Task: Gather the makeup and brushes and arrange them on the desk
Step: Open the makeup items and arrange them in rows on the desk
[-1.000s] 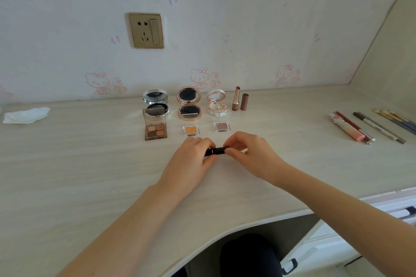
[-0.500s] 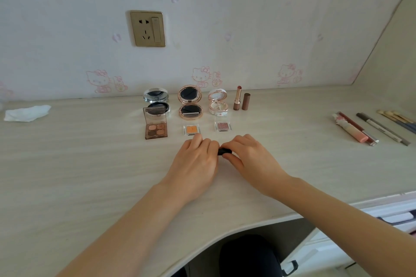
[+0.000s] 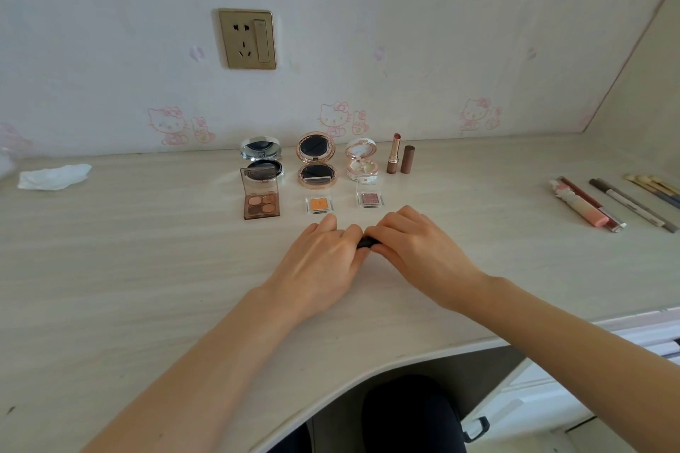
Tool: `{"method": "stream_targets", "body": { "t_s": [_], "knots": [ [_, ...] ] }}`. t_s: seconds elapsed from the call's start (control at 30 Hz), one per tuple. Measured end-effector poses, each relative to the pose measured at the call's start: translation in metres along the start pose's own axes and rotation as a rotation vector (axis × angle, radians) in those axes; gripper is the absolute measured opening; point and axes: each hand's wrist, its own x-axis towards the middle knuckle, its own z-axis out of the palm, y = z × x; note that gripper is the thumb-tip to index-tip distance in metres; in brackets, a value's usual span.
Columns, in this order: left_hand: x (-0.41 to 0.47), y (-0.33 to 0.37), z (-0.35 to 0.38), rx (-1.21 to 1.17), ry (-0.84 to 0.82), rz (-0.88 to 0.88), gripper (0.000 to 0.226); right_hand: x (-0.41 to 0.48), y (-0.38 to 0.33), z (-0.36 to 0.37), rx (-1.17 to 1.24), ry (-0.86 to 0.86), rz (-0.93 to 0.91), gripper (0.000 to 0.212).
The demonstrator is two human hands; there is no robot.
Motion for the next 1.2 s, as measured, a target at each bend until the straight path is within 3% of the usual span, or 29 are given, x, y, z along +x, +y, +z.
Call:
{"method": "stream_targets", "body": {
  "t_s": [0.17, 0.27, 0.33, 0.43, 0.53, 0.77, 0.9, 1.07, 1.2],
  "knots": [
    [-0.001, -0.001, -0.005, -0.042, -0.076, -0.102, 0.038, 0.001, 0.005, -0.003, -0.045, -0.003, -0.094, 0.032],
    [-0.001, -0.005, -0.005, -0.106, -0.065, -0.115, 0.036, 0.001, 0.007, -0.008, 0.066, 0.012, -0.071, 0.026],
    [-0.001, -0.006, -0.006, -0.162, -0.028, -0.103, 0.033, 0.0, 0.008, -0.012, 0.206, 0.031, 0.041, 0.023],
    [-0.002, -0.007, -0.008, -0.23, 0.009, -0.106, 0.028, -0.002, 0.008, -0.018, 0.404, 0.029, 0.3, 0.034],
    [-0.001, -0.011, -0.003, -0.331, 0.03, -0.16, 0.021, -0.003, 0.005, -0.022, 0.564, 0.061, 0.446, 0.017],
    [-0.001, -0.017, 0.007, -0.514, 0.064, -0.223, 0.024, -0.006, 0.002, -0.025, 0.562, 0.078, 0.455, 0.013],
    [-0.001, -0.015, 0.009, -0.645, 0.097, -0.263, 0.015, -0.006, 0.005, -0.022, 0.608, 0.066, 0.534, 0.008],
    [0.002, -0.005, 0.005, -0.809, 0.158, -0.302, 0.01, -0.01, 0.012, -0.02, 0.692, 0.023, 0.54, 0.016],
    [0.007, 0.003, 0.008, -0.805, 0.136, -0.289, 0.015, -0.014, 0.022, -0.021, 0.678, 0.047, 0.533, 0.024]
  ]
}}
